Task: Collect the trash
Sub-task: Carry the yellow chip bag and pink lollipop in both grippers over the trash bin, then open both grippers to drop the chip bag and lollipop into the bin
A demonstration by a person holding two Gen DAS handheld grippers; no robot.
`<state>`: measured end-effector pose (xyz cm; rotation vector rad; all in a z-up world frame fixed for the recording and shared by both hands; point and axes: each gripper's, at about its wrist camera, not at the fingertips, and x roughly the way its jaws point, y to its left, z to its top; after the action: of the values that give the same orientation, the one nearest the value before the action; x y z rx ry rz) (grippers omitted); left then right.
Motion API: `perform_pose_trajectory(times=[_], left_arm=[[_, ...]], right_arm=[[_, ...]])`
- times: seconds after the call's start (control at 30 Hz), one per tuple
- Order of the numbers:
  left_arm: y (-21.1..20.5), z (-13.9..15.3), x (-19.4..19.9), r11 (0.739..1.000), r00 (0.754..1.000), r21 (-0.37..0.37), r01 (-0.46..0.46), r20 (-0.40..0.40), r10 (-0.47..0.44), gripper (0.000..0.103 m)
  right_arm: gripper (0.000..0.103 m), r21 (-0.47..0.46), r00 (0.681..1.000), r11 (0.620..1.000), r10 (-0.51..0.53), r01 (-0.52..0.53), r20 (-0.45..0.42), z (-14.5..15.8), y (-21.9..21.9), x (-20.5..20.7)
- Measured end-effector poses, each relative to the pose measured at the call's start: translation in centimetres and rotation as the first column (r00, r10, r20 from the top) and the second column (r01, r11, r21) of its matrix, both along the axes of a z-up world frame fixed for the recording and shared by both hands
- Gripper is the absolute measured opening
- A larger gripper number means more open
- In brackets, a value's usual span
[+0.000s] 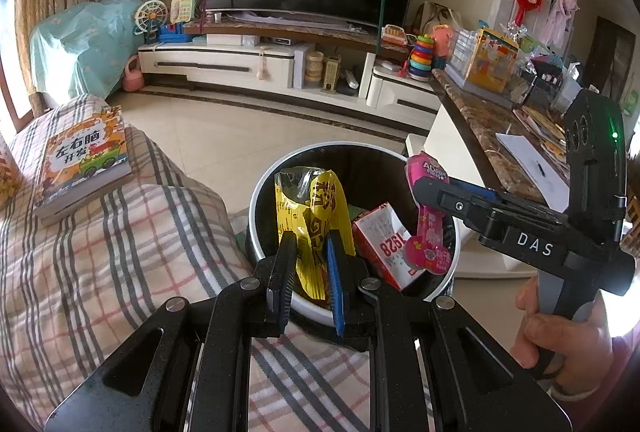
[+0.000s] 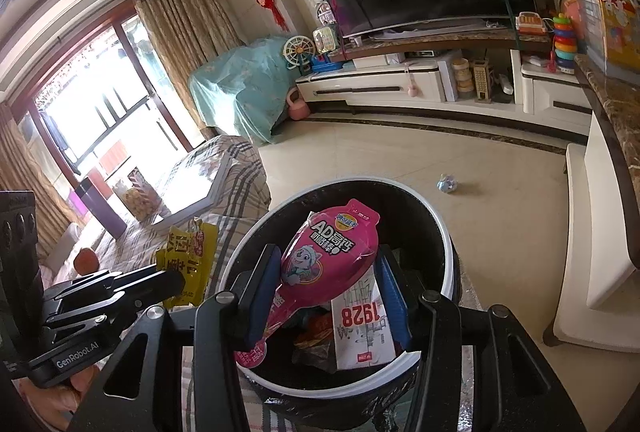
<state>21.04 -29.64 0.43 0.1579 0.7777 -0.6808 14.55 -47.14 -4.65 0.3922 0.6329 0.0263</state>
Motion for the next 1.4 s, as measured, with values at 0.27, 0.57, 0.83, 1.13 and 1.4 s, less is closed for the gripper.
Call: perform_pose_trajectory(times=[0.27, 0.57, 0.83, 1.13, 1.4], left_arm=[[-1.0, -0.3, 0.2, 1.0, 1.0, 0.016, 0.009, -0.001, -0.009, 0.014], [-1.7, -0.5, 0.5, 1.0, 1.0, 0.028, 0.011, -0.002, -0.011, 0.014], [-2.2, -0.7, 0.7, 0.999, 1.0, 0.034, 0.01, -0.003, -0.01, 0.014], [-2.9, -0.9, 1.2, 0.999, 1.0, 0.043, 0.014, -0.007, -0.014, 0.014], [-3.1, -1.3, 1.6, 0.999, 1.0, 0.053, 0.008, -0.017, -0.007, 0.014]], right_arm=[[0.049, 0.001, 1.0, 1.0, -0.004, 0.004, -0.006, 0.0, -0.4, 0.3], [0.049, 0.003, 1.0, 1.0, -0.009, 0.009, -0.012, -0.3, -1.1, 0.6], [0.049, 0.0, 1.0, 1.0, -0.007, 0.007, -0.011, -0.4, -1.4, 0.6], [0.049, -0.001, 1.0, 1.0, -0.006, 0.006, -0.014, -0.5, -1.7, 0.7], [0.049, -0.003, 1.0, 1.0, 0.0, 0.0, -0.024, -0.5, -1.6, 1.4]])
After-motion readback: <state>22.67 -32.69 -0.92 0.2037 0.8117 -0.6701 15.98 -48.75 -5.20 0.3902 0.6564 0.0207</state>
